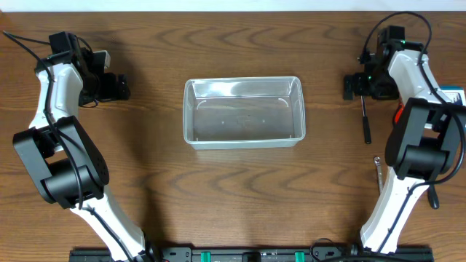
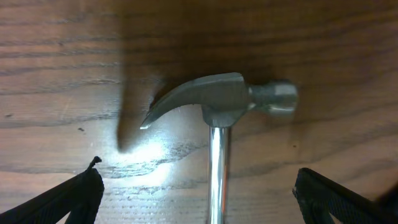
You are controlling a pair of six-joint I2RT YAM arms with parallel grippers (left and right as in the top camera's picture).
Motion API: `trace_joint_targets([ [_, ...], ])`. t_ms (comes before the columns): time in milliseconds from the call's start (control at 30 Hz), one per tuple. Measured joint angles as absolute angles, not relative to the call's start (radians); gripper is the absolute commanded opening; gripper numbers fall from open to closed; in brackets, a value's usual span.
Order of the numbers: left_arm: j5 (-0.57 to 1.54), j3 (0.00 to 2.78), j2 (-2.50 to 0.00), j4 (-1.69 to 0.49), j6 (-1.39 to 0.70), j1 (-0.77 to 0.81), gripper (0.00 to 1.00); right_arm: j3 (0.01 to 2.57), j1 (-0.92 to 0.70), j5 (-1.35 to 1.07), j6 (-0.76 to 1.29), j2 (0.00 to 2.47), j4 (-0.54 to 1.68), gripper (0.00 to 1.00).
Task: Pack container
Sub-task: 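Descend the right gripper and close it on the hammer's neck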
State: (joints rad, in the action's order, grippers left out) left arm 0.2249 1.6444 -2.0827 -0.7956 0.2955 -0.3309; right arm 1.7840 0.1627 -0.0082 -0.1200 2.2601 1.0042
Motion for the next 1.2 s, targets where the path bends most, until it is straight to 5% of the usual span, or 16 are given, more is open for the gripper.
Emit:
trace_joint_targets([
  [1200, 0.225, 1.644, -2.083, -0.796, 0.295, -0.331, 0.98, 1.784, 0.163, 0.039, -0.109, 2.269, 1.008, 0.99],
])
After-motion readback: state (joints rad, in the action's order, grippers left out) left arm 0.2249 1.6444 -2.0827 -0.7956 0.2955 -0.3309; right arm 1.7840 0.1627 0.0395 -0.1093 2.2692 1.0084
